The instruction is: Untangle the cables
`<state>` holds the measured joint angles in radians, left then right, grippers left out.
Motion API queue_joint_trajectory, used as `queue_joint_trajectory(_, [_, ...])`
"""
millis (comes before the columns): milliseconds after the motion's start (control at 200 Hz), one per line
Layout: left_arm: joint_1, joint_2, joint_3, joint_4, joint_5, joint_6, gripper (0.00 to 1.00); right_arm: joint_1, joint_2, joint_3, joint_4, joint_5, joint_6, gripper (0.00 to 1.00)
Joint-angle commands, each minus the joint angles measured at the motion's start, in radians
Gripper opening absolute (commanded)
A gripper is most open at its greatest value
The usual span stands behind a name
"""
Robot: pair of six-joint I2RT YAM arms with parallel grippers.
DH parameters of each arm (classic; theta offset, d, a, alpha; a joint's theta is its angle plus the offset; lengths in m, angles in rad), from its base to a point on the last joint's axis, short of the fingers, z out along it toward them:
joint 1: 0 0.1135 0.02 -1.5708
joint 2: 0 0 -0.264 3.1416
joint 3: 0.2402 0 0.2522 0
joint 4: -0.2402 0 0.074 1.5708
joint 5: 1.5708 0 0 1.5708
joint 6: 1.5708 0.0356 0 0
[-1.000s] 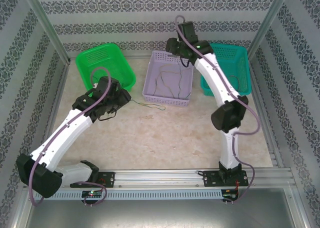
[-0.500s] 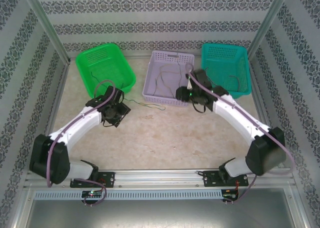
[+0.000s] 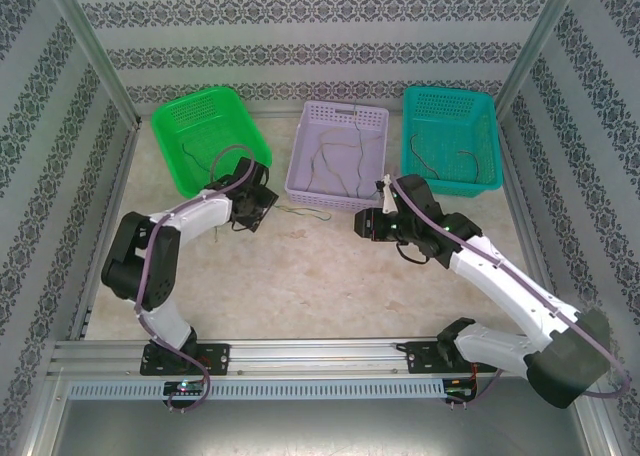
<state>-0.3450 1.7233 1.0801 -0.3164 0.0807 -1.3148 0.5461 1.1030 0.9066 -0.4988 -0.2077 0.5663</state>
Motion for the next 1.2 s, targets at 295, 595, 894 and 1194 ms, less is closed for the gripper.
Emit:
queue_joint_trajectory(295, [0.006, 0.174, 0.102, 0.103, -0.089, 0.016, 0.48, -0.023, -0.051, -0.029, -0.034, -0.007, 0.014, 0.37])
queue_joint_trajectory(595, [-0.021, 0.203, 0.107, 0.049, -0.09, 0.012, 0.35, -0.029, -0.022, -0.022, -0.017, -0.009, 0.017, 0.38])
queue_joint_trajectory(894, [-0.032, 0.22, 0.144, -0.015, -0.117, 0.058, 0.16, -0.028, 0.03, 0.006, 0.006, -0.025, 0.016, 0.37])
queue_joint_trajectory(1194, [-0.108, 0.071, 0.182, -0.28, -0.213, 0.002, 0.0, -0.021, 0.03, 0.019, 0.009, -0.018, 0.001, 0.36])
